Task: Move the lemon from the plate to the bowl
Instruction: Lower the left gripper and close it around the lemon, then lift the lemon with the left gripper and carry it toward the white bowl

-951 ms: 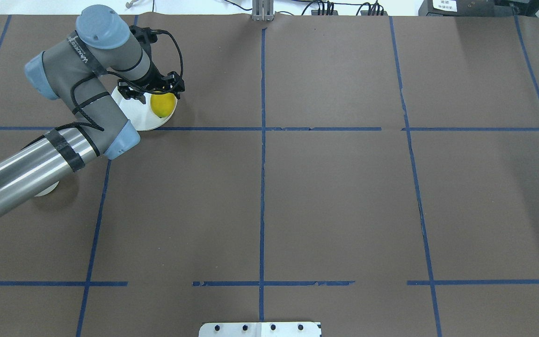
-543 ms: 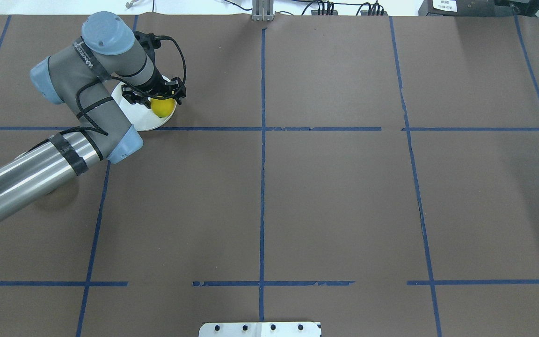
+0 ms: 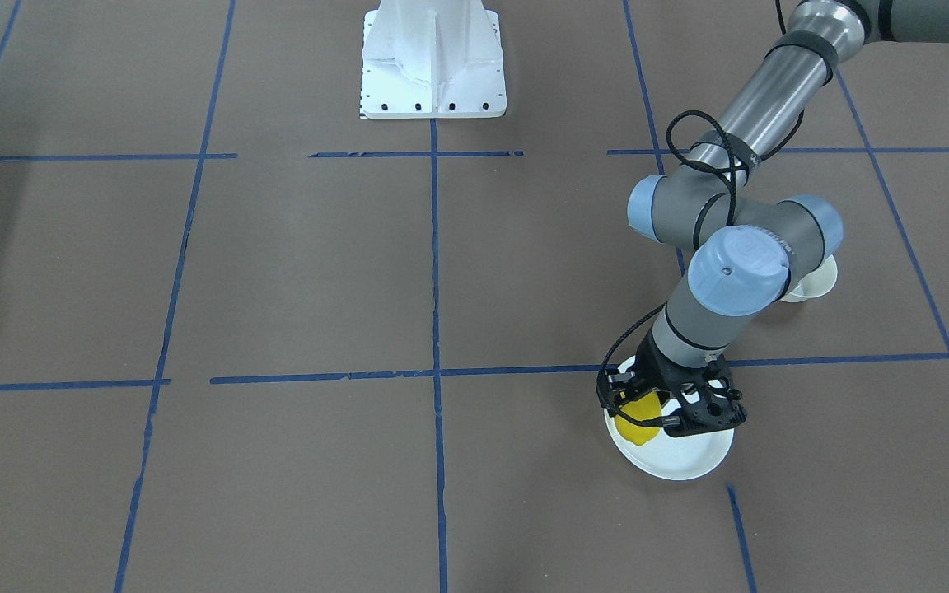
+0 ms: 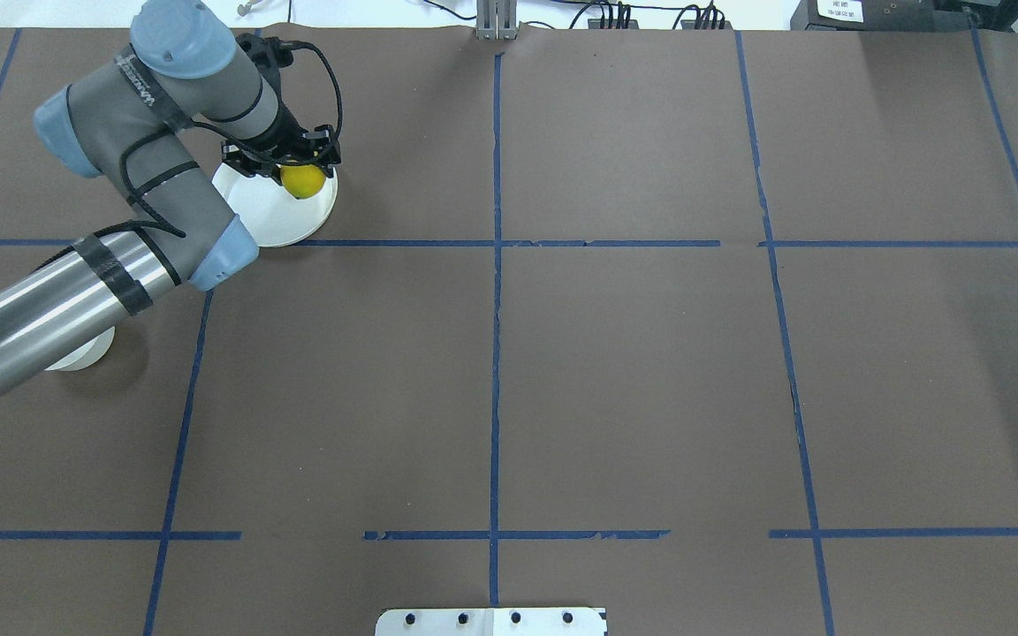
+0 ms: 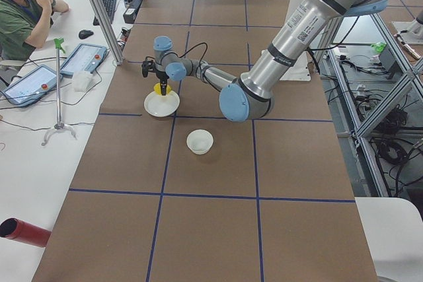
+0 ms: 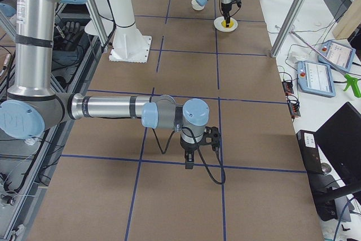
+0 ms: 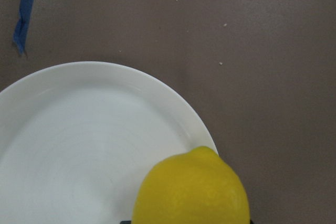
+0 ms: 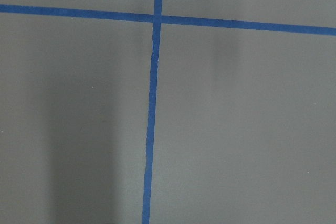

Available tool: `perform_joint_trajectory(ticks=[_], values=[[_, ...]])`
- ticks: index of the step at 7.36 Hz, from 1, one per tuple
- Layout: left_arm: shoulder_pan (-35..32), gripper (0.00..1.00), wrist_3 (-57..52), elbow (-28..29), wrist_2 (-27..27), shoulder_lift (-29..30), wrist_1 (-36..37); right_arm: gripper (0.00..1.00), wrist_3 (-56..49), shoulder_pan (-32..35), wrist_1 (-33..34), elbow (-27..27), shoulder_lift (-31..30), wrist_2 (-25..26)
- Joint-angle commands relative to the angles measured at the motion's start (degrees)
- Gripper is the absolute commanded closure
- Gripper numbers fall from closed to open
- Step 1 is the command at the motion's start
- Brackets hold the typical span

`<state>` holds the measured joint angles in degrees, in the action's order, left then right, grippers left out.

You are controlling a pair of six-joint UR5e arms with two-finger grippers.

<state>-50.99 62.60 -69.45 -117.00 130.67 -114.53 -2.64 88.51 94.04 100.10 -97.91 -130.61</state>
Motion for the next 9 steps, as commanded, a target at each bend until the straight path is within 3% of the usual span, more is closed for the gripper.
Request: perform_joint_trajectory(ticks=[1,5,7,9], values=[[-3.23,0.85,-1.86,-7.93,-1.82,-6.43,1.58,0.00,0.00,0.00,0.00,0.00,0.00,0.00],[-7.81,0.86,-21.51,-29.03,-2.00,-29.61,4.76,0.00,0.00,0.00,0.00,0.00,0.00,0.00],[-7.81,0.87,-22.27,-31.79,-1.83,-38.78,1.96,0.00,0.00,0.00,0.00,0.00,0.00,0.00],[-7.38,0.86,-17.91,-31.80,-1.92,-44.34,-7.94,0.00,0.00,0.00,0.00,0.00,0.00,0.00]])
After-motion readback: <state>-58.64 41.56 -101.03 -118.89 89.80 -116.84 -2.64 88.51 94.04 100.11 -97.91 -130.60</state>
